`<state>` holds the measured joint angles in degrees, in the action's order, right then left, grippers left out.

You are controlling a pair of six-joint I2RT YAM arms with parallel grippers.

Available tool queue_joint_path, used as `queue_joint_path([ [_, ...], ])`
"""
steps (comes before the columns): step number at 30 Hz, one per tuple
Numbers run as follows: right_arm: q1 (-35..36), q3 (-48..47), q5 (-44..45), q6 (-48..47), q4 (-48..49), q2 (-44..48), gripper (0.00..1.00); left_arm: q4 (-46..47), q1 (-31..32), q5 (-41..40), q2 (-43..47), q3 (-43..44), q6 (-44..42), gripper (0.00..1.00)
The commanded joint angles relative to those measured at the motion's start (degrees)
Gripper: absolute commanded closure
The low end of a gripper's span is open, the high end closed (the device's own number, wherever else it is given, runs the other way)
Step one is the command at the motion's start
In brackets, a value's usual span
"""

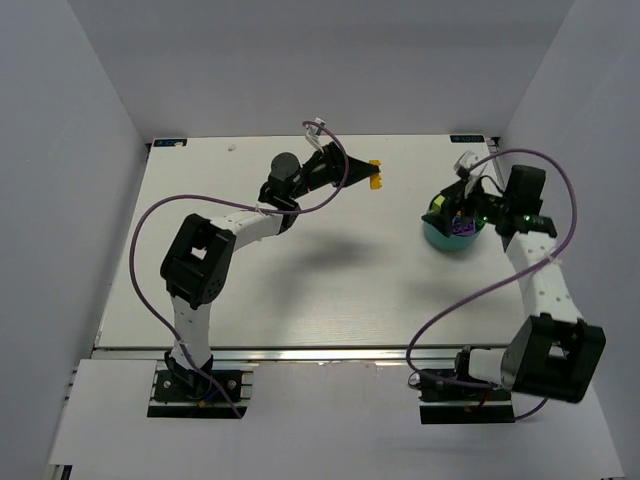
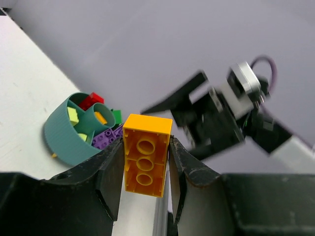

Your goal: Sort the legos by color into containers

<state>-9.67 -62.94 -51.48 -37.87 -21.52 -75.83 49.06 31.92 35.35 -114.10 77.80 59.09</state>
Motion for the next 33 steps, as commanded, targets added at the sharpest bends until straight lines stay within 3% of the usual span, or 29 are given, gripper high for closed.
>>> queue_joint_path([
  [1,5.0,10.1,-4.2,14.6,23.7,7.1,0.1,6.9,0.5,-2.7,-0.4,1.5,5.9,1.0],
  [4,11.5,13.6,-1.7,25.1,32.1,8.2,0.11,9.7,0.7,-3.2,-1.2,1.5,8.2,1.0],
  [9,14.5,13.0,0.9,44.8,47.3,4.9,0.12,12.3,1.0,-2.7,-1.4,1.0,9.6,1.0],
  [16,15.8,6.0,2.3,62.7,51.5,-2.7,0.16,13.9,1.2,-2.3,-0.1,-1.2,8.9,1.0],
  [29,17.7,4.5,-0.3,70.6,55.5,-6.1,0.2,15.9,1.4,-0.4,0.3,-3.1,8.0,1.0],
  [32,17.5,3.4,-1.3,67.1,53.2,-5.6,0.21,15.5,1.5,0.1,0.3,-2.7,7.4,1.0],
  [33,17.1,2.7,-1.4,60.8,47.9,-4.5,0.21,14.8,1.5,0.2,0.4,-2.5,5.9,1.0],
])
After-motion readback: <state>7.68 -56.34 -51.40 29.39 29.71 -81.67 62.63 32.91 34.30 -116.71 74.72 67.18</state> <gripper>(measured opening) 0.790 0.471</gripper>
